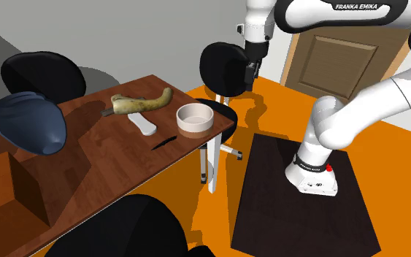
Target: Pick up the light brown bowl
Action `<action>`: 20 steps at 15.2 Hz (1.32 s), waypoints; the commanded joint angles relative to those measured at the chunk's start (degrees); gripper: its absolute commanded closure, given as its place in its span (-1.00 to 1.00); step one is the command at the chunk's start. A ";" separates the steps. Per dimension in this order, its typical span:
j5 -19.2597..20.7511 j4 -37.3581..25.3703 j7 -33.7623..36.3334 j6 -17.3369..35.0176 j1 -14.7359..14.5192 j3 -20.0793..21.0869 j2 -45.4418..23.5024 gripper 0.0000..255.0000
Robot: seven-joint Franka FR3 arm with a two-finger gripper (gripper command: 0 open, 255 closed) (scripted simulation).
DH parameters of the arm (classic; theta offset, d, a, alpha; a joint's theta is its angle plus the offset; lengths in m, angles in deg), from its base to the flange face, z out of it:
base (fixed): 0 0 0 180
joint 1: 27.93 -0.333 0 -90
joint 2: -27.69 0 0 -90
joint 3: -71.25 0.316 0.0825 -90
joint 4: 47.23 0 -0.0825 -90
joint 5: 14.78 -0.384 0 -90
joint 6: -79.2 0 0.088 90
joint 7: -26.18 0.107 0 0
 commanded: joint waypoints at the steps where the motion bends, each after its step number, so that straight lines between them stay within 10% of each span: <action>1: 0.00 0.00 0.00 0.00 0.00 0.00 0.00 -1.00; 20: -1.57 -8.16 -5.35 29.49 2.53 -6.67 -35.92 -1.00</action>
